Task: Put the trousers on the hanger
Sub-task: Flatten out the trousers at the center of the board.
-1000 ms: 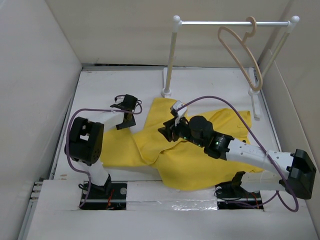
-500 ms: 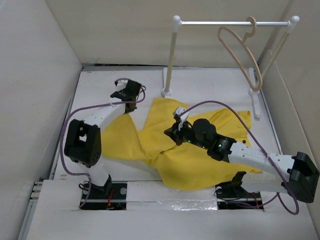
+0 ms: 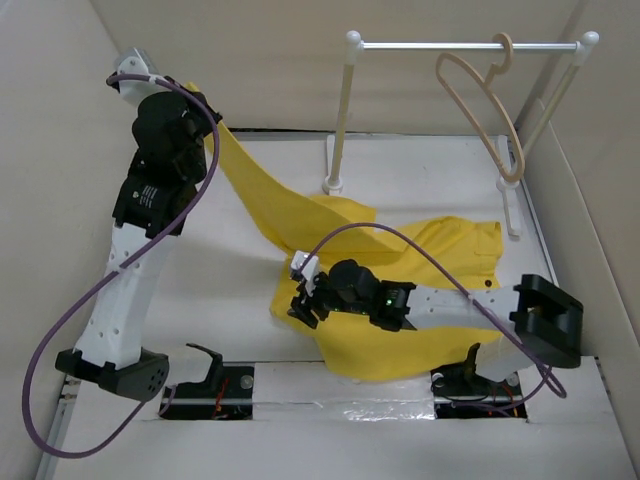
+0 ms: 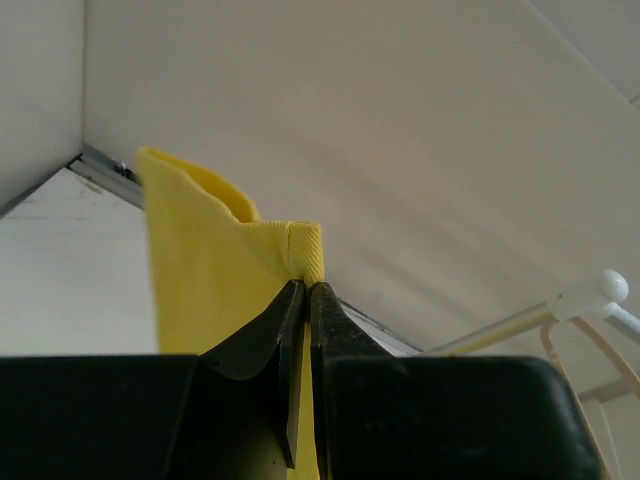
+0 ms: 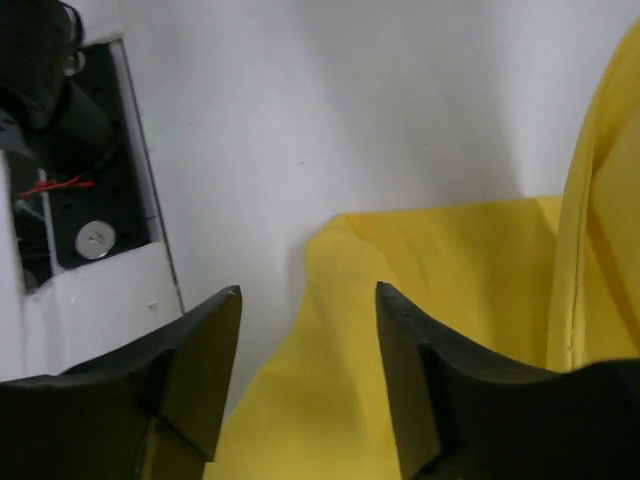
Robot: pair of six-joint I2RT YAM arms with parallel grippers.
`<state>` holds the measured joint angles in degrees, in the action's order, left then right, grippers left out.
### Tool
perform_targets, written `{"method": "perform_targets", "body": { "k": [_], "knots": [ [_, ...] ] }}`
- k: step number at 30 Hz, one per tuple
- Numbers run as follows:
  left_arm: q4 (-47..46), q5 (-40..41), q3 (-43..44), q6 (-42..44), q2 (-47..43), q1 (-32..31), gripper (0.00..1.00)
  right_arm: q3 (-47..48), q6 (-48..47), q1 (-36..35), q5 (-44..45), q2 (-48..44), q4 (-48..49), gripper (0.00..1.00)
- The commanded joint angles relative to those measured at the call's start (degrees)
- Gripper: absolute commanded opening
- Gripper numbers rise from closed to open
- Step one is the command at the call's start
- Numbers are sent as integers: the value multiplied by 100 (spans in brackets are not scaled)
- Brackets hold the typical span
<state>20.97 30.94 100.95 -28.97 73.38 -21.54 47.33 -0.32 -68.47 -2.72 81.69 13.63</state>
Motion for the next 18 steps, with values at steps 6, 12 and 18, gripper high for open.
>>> {"method": "perform_targets", "body": {
  "k": [6,12,18],
  "knots": [
    [-366,-631,285,199,334,115,0,1558,-117,-26,1396,1840,-315,84],
    [-471,-826,216,269,396,115,0,2500,-92,-210,2002,3027,-1257,84],
    [-638,-800,-66,383,334,115,0,2799,330,-316,2627,3616,-1810,77]
  ]
}}
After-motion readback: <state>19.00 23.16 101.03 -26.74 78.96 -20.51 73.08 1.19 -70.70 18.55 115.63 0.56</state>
